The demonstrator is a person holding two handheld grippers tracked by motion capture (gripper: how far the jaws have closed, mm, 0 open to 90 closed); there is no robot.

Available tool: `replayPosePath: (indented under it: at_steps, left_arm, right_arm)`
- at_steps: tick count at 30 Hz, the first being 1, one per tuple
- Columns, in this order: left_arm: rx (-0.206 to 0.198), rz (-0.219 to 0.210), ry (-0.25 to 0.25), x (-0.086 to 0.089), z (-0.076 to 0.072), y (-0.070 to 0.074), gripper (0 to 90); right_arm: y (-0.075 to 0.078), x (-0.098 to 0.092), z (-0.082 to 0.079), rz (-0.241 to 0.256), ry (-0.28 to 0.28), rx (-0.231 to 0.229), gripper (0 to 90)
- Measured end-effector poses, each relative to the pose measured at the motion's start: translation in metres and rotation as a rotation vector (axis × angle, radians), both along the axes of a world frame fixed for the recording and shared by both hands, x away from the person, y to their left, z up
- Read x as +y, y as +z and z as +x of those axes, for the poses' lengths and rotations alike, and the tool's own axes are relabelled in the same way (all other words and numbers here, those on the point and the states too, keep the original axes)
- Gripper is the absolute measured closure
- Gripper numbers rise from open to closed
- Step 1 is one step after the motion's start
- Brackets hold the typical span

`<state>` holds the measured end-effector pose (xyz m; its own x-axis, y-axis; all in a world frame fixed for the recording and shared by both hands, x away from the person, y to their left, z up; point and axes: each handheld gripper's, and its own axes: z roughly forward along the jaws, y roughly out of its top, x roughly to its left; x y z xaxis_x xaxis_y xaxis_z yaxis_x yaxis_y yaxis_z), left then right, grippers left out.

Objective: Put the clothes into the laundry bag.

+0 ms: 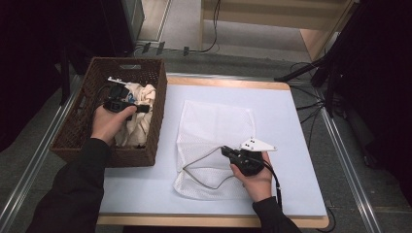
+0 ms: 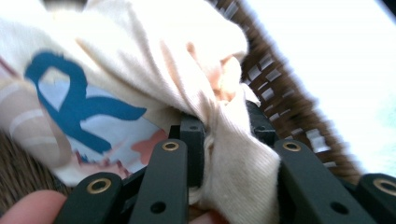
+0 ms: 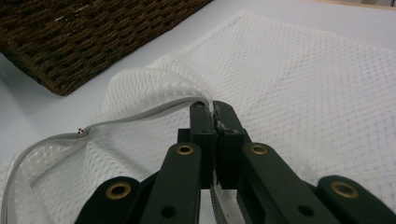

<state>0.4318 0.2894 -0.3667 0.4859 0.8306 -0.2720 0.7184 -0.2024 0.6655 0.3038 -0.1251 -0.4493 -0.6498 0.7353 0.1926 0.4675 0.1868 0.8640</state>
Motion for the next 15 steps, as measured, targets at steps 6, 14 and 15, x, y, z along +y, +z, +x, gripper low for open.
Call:
replayPosePath:
  at_steps: [6, 14, 15]
  left_arm:
    - [-0.177, -0.095, 0.0, 0.003, -0.017, 0.019, 75.1]
    - [-0.42, -0.14, -0.151, -0.024, -0.045, 0.042, 75.2]
    - [-0.422, -0.167, -0.172, -0.028, -0.048, 0.044, 75.2]
  right_arm:
    - [0.0, 0.0, 0.0, 0.002, 0.001, 0.001, 88.9]
    - [0.0, 0.0, 0.0, 0.002, 0.002, 0.0, 89.0]
    - [0.0, 0.0, 0.0, 0.002, 0.002, -0.001, 89.0]
